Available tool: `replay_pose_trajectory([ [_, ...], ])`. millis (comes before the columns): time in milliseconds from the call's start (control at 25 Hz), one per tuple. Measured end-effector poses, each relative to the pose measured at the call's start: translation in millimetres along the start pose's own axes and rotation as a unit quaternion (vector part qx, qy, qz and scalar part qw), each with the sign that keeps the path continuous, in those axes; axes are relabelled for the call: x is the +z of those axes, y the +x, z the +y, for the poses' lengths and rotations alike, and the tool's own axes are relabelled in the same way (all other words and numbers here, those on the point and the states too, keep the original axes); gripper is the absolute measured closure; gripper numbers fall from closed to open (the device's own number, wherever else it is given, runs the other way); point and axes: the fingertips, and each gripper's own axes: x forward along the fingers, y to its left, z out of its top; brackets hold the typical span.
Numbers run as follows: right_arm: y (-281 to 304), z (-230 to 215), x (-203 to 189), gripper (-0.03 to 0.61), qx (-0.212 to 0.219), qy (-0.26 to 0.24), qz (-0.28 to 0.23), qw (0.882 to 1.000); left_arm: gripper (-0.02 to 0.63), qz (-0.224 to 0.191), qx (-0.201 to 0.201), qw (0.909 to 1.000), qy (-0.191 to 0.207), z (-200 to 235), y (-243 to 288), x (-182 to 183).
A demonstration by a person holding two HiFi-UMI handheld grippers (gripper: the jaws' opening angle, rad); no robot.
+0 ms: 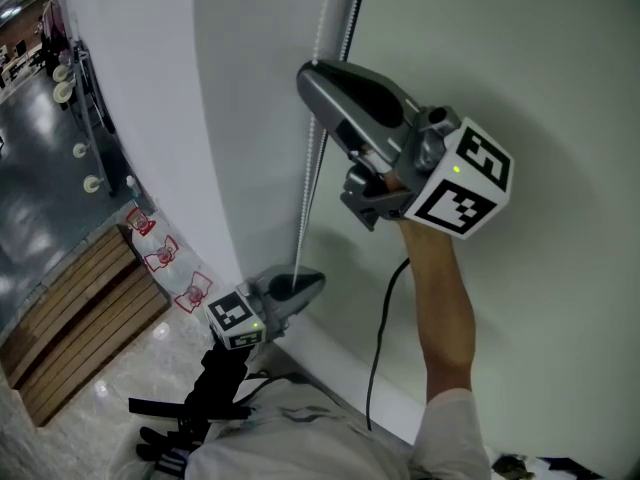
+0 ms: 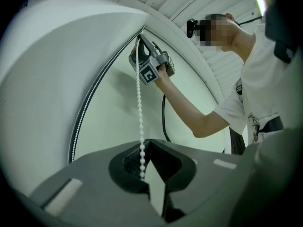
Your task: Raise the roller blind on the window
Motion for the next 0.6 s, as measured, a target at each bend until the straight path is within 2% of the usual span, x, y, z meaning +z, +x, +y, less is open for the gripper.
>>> replay_pose_trajectory([
  [240,-8,-1,-2,0.565,0.007,0.046,-0.013,0.999,0.617,0.003,0.002,1.0,-0.004,0,0,-2],
  [600,-25,8,-2,0.565,0.004,0.061,-0.031,0.998,0.617,0.002,-0.002,1.0,-0.001,1,-1,2],
])
